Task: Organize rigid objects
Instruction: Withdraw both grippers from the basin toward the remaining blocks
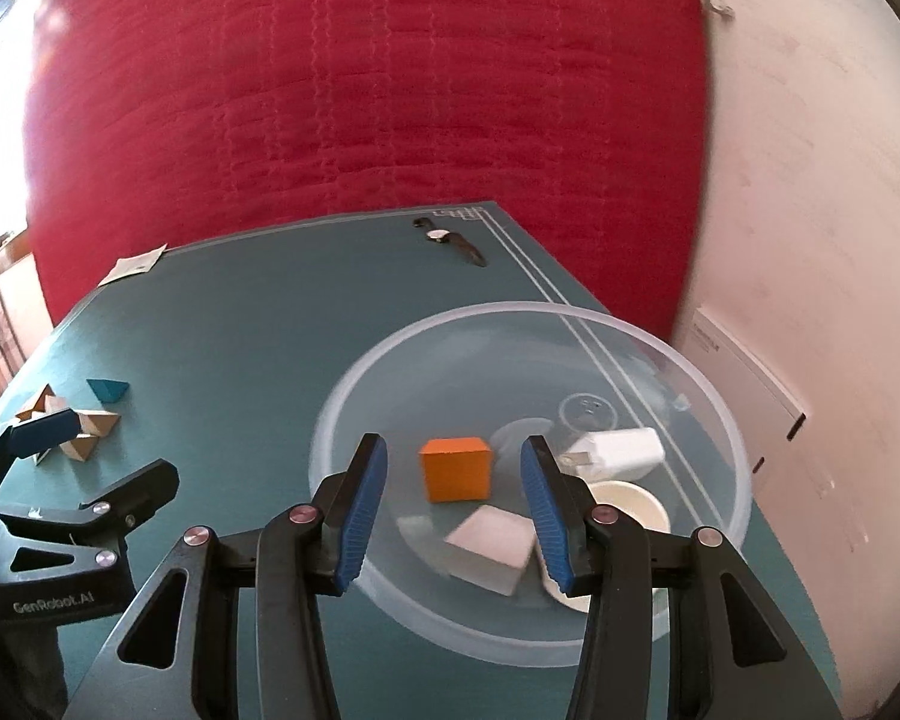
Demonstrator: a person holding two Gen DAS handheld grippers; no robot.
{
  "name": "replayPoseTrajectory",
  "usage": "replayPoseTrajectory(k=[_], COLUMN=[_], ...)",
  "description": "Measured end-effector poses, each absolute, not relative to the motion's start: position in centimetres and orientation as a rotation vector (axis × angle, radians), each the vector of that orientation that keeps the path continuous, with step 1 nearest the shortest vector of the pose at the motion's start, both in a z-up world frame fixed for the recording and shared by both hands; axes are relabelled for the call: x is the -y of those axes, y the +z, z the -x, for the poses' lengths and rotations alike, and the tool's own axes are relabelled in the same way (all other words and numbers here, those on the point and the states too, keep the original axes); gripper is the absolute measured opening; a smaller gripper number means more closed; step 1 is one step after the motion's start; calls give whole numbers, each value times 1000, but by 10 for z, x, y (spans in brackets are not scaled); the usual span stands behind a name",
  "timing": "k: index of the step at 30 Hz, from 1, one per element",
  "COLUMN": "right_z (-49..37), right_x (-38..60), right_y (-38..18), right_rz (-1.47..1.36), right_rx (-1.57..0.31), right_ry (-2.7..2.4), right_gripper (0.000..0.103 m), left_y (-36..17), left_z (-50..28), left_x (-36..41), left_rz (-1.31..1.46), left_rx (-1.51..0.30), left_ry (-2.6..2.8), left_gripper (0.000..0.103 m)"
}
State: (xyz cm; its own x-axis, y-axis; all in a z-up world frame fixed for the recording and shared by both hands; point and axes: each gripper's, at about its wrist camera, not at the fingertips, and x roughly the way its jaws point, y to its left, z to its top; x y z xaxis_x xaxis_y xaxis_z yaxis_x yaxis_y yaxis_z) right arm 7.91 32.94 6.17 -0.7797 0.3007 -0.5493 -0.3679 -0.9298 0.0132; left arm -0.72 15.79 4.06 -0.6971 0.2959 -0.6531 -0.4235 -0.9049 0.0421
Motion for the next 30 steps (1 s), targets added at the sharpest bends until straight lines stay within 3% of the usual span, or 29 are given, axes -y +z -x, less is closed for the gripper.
replayPoseTrajectory(k=[30], right_z=[-48], right_x=[-265], right_y=[61], right_rz=[892], right_rx=[-55], right_ry=[2763], right_gripper=[49], left_y=[31], left_z=[26], left_x=[-61], left_rz=[1032], left_rx=[-183], left_ry=[2769], left_gripper=[102])
